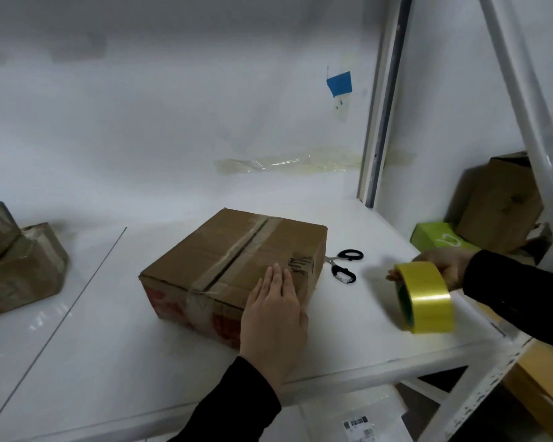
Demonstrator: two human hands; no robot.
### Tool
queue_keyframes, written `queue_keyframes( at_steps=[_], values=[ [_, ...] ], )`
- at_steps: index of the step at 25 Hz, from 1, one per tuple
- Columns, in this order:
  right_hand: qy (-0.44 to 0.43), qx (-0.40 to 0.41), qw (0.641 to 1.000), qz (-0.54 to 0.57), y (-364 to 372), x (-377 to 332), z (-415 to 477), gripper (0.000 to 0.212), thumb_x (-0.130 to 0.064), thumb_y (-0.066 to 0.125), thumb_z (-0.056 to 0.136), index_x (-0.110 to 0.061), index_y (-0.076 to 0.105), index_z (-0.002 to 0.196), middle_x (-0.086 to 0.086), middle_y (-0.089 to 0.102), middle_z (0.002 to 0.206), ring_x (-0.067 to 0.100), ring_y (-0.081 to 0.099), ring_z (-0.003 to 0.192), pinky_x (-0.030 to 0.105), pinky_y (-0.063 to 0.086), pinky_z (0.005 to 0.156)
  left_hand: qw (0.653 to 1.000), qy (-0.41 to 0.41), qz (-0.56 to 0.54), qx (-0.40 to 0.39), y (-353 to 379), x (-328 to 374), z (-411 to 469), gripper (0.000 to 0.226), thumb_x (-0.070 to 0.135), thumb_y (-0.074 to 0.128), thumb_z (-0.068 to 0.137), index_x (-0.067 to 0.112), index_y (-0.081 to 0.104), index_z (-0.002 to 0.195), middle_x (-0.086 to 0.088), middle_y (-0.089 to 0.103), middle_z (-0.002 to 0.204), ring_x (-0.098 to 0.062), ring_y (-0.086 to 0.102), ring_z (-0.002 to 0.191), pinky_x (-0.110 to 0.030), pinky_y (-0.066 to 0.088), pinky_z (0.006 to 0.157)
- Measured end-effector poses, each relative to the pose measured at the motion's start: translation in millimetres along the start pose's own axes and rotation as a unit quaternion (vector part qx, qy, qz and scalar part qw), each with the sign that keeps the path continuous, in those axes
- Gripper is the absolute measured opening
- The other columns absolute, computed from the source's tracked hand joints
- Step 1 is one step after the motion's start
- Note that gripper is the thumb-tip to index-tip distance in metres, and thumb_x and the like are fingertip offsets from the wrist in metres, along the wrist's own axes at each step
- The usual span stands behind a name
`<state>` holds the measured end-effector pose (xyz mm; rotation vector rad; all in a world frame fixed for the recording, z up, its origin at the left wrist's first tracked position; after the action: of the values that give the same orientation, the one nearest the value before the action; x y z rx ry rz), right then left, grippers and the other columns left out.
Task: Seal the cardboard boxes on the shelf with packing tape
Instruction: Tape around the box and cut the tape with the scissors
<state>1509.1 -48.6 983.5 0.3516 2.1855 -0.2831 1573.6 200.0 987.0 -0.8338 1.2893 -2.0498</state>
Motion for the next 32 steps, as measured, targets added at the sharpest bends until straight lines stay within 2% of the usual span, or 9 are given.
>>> queue_keyframes(
  at_steps=[3, 5, 7, 9, 14, 18, 22, 26, 32],
  values=[
    [-0.023, -0.064, 0.998, -0.008, 30.0, -22.9, -22.0, 0.026, -0.011, 0.033, 0.1, 0.006, 0.051, 0.094, 0.024, 0.067, 0.063, 0.03, 0.067, 0.048, 0.037, 0.056, 0.042, 0.997, 0.004, -0.068, 0.041, -16.9, -1.2, 2.7, 0.05, 0.028, 0.034, 0.096, 0.006, 0.037, 0.141, -0.01, 0.03, 0.152, -0.017, 0.03, 0.14, -0.023, 0.02, 0.113],
    [-0.103, -0.048, 0.993, -0.016, 43.2, -40.7, -45.5, 0.014, -0.009, 0.042, 0.097, -0.005, 0.052, 0.088, 0.018, 0.064, 0.066, 0.024, 0.064, 0.046, 0.028, 0.054, 0.042, 0.977, -0.011, -0.205, 0.062, -34.8, -1.3, 3.2, 0.042, 0.025, 0.05, 0.095, 0.01, 0.05, 0.134, -0.005, 0.041, 0.146, -0.011, 0.041, 0.133, -0.012, 0.023, 0.108],
    [-0.194, -0.059, 0.978, -0.053, 59.6, -47.8, -77.8, 0.008, -0.009, 0.05, 0.093, -0.012, 0.056, 0.089, 0.017, 0.061, 0.075, 0.022, 0.063, 0.053, 0.023, 0.053, 0.043, 0.926, -0.033, -0.367, 0.081, -55.9, 1.2, 3.2, 0.037, 0.025, 0.064, 0.086, 0.014, 0.062, 0.122, 0.001, 0.061, 0.127, 0.003, 0.057, 0.111, -0.006, 0.038, 0.093],
    [-0.219, -0.109, 0.967, -0.07, 79.9, -40.7, -102.1, 0.009, -0.011, 0.053, 0.091, -0.016, 0.06, 0.094, 0.016, 0.062, 0.085, 0.029, 0.063, 0.072, 0.025, 0.054, 0.05, 0.84, -0.053, -0.541, -0.012, -62.2, 11.8, 3.5, 0.046, 0.032, 0.066, 0.078, 0.015, 0.061, 0.12, 0.007, 0.067, 0.113, 0.011, 0.062, 0.096, -0.005, 0.045, 0.08],
    [-0.284, -0.143, 0.946, -0.069, 109.3, -27.2, -127.3, 0.017, -0.012, 0.053, 0.091, -0.014, 0.059, 0.106, 0.022, 0.061, 0.114, 0.032, 0.061, 0.088, 0.024, 0.056, 0.06, 0.73, -0.055, -0.672, -0.113, -68.3, 22.6, -7.1, 0.048, 0.035, 0.069, 0.063, 0.012, 0.071, 0.105, -0.007, 0.074, 0.098, -0.013, 0.07, 0.089, -0.014, 0.053, 0.073],
    [-0.309, -0.138, 0.937, -0.085, 117.4, -22.2, -133.8, 0.021, -0.013, 0.053, 0.091, -0.015, 0.057, 0.112, 0.015, 0.064, 0.11, 0.034, 0.066, 0.089, 0.03, 0.058, 0.067, 0.743, -0.082, -0.662, -0.055, -80.1, 10.9, -10.3, 0.021, 0.025, 0.071, 0.064, 0.013, 0.077, 0.079, -0.01, 0.075, 0.082, -0.018, 0.072, 0.077, -0.023, 0.057, 0.073],
    [-0.299, -0.102, 0.942, -0.117, 125.2, -13.9, -141.0, 0.029, -0.025, 0.056, 0.087, -0.031, 0.05, 0.115, 0.005, 0.069, 0.077, 0.017, 0.07, 0.066, 0.025, 0.058, 0.057, 0.776, -0.078, -0.626, -0.017, -90.1, 8.8, -9.4, 0.007, 0.007, 0.067, 0.078, 0.006, 0.074, 0.078, -0.01, 0.074, 0.071, -0.016, 0.07, 0.063, -0.024, 0.058, 0.063],
    [-0.275, -0.037, 0.947, -0.163, 110.2, -19.1, -141.3, 0.075, -0.049, 0.065, 0.058, -0.039, 0.039, 0.128, -0.001, 0.055, 0.103, 0.015, 0.061, 0.092, 0.027, 0.053, 0.079, 0.768, -0.093, -0.634, -0.003, -90.5, 6.5, -7.9, 0.011, 0.003, 0.063, 0.082, 0.003, 0.072, 0.077, -0.007, 0.072, 0.065, -0.014, 0.068, 0.058, -0.023, 0.057, 0.06],
    [-0.362, 0.02, 0.91, -0.202, 100.1, -36.0, -154.3, 0.031, -0.034, 0.067, 0.079, -0.024, 0.043, 0.096, -0.006, 0.061, 0.052, 0.005, 0.057, 0.048, 0.013, 0.04, 0.043, 0.754, -0.09, -0.65, 0.031, -103.2, 17.3, -2.3, 0.017, 0.014, 0.075, 0.064, 0.003, 0.071, 0.076, -0.004, 0.07, 0.06, -0.01, 0.064, 0.054, -0.023, 0.058, 0.063]
  ],
)
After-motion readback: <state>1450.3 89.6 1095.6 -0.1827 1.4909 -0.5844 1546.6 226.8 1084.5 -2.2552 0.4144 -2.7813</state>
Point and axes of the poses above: each hand's wrist, its own z-axis towards the middle knuckle, its own y-axis out of the palm, x = y × z, the point moved 6 cm from there along z, towards the middle knuckle
